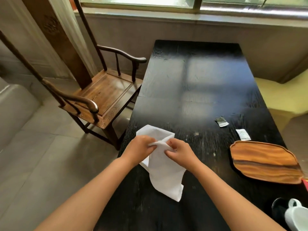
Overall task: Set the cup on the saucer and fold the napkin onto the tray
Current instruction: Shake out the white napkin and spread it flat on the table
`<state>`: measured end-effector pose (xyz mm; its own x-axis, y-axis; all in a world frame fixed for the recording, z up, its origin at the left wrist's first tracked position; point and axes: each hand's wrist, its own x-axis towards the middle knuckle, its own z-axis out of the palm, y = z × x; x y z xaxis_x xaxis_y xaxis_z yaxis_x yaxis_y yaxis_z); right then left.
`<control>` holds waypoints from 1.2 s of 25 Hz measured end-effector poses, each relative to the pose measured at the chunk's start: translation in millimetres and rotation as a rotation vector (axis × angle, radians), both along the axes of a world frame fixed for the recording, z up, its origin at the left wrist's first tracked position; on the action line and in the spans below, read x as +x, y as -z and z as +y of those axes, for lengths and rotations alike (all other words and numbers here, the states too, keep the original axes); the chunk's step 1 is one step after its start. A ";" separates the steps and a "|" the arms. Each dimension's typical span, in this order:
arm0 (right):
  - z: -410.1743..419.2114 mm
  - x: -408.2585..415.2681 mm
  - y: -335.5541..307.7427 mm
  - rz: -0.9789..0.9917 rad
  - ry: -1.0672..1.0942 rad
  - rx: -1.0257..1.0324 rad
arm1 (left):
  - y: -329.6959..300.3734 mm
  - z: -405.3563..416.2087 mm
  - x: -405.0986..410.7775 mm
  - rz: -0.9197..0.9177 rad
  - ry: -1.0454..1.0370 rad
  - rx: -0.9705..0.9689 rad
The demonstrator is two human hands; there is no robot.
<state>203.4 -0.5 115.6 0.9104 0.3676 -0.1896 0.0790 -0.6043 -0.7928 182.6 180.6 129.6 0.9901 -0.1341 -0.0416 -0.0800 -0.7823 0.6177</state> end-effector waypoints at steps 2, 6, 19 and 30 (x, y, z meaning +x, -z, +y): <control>-11.3 3.3 -36.5 -0.033 -0.002 0.113 | -29.7 -5.4 0.1 -0.054 0.038 -0.114; -37.4 3.1 -107.9 -0.146 -0.029 0.235 | -96.7 -23.4 -3.1 -0.053 0.179 -0.237; -122.7 -57.6 -245.0 -0.491 -0.164 0.146 | -229.8 -78.5 -54.2 -0.101 0.418 -0.410; -159.6 -99.1 -287.3 -0.500 -0.238 -0.021 | -245.6 -53.9 -78.8 0.045 0.463 -0.248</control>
